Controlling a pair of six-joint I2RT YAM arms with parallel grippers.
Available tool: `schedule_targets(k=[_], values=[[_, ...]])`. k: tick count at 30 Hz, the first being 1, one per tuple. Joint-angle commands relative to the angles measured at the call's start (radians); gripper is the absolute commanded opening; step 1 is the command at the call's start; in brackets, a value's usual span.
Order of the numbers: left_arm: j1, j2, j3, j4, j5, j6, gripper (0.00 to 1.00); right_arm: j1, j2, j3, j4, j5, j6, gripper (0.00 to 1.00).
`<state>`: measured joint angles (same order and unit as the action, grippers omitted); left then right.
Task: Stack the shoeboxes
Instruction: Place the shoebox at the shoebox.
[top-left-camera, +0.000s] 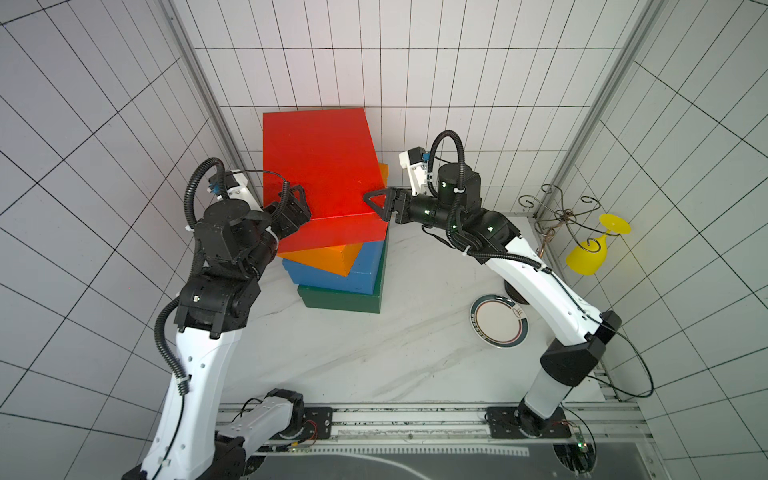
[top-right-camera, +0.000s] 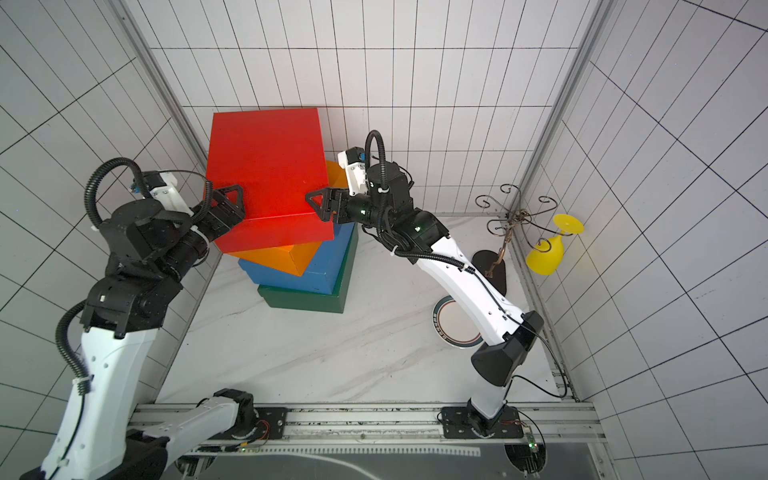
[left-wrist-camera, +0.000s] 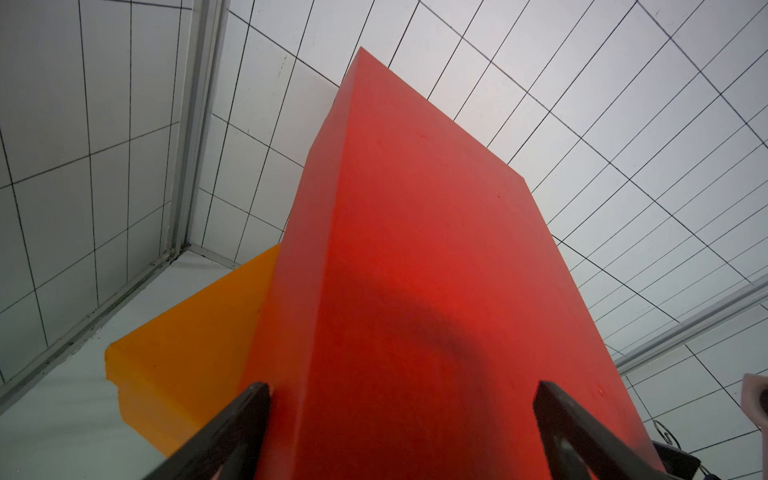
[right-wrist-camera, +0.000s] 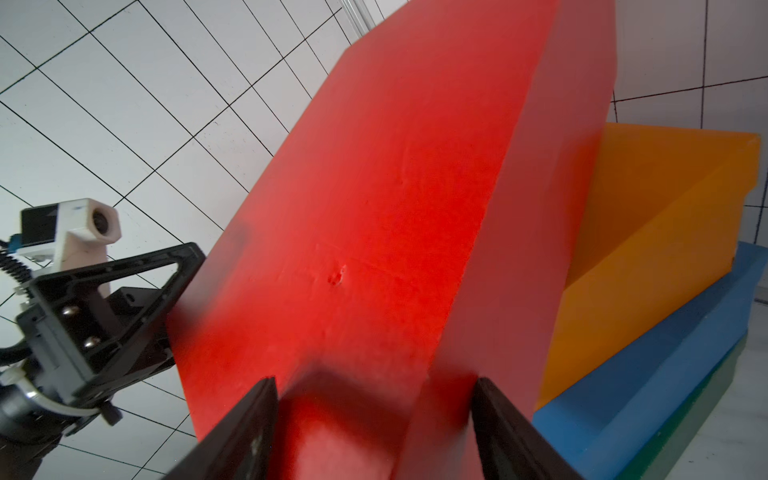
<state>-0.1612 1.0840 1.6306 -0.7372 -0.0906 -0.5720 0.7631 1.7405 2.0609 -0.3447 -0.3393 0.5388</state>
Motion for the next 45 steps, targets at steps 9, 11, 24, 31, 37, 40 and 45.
schedule_targets(k=[9, 11, 24, 31, 37, 40, 45], values=[[0.138, 0.046, 0.015, 0.039, 0.277, -0.037, 0.98, 0.031, 0.032, 0.114, 0.029, -0.081, -0.043, 0.86], [0.183, 0.045, 0.015, 0.041, 0.3, -0.04, 0.98, 0.013, 0.031, 0.11, 0.029, -0.077, -0.039, 0.9], [0.492, 0.089, -0.013, 0.193, 0.685, -0.16, 0.98, -0.077, 0.008, 0.068, 0.068, -0.11, -0.034, 0.96], [0.693, 0.155, -0.068, 0.364, 0.878, -0.32, 0.98, -0.174, -0.09, -0.058, 0.126, -0.155, -0.015, 0.95], [0.784, 0.224, -0.153, 0.533, 0.938, -0.417, 0.94, -0.262, -0.171, -0.245, 0.199, -0.156, -0.008, 0.82], [0.797, 0.265, -0.166, 0.536, 0.931, -0.399, 0.79, -0.287, -0.177, -0.327, 0.212, -0.152, -0.014, 0.74], [0.804, 0.307, -0.233, 0.599, 0.909, -0.423, 0.41, -0.319, -0.151, -0.438, 0.223, -0.165, -0.022, 0.55]])
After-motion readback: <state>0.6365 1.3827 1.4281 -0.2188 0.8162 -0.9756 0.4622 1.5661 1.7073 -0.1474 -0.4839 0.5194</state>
